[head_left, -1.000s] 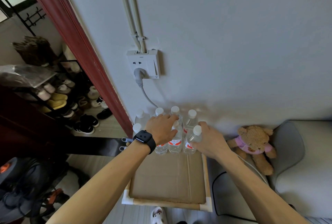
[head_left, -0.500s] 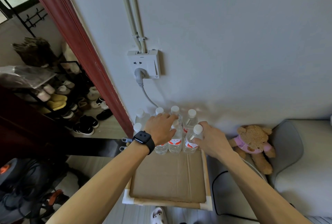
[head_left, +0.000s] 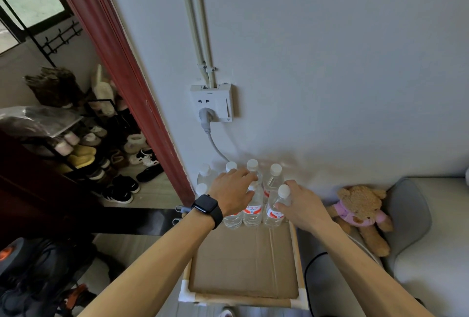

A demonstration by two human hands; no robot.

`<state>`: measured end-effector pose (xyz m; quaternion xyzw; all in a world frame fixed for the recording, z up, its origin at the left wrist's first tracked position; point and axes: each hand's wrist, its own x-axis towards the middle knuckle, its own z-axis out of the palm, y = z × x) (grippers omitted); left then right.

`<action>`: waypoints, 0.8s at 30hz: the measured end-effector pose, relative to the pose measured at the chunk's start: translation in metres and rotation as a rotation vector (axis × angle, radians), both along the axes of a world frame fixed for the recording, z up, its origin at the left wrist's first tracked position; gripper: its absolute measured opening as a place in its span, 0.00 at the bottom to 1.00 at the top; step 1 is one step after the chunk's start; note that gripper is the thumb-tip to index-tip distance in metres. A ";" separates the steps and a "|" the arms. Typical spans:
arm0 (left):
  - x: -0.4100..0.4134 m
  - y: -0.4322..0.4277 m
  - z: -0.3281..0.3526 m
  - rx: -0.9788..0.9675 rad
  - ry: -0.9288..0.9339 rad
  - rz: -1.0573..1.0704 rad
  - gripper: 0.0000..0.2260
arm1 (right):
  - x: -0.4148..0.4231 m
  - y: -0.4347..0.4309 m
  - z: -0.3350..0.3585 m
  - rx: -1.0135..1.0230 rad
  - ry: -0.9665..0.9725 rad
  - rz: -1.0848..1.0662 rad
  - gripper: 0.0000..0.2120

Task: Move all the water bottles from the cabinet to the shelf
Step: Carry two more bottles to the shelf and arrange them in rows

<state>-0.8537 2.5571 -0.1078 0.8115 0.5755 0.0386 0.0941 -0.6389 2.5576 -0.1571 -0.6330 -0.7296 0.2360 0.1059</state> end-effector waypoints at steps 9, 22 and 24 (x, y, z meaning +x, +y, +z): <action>-0.008 0.001 -0.009 -0.042 -0.060 0.024 0.17 | -0.007 -0.005 0.008 0.087 -0.068 -0.009 0.11; -0.006 0.005 -0.014 -0.015 -0.094 0.027 0.18 | -0.015 -0.003 0.010 0.072 -0.036 0.005 0.11; -0.006 0.006 -0.014 -0.025 -0.091 0.024 0.20 | -0.014 -0.001 0.008 0.069 -0.052 0.011 0.12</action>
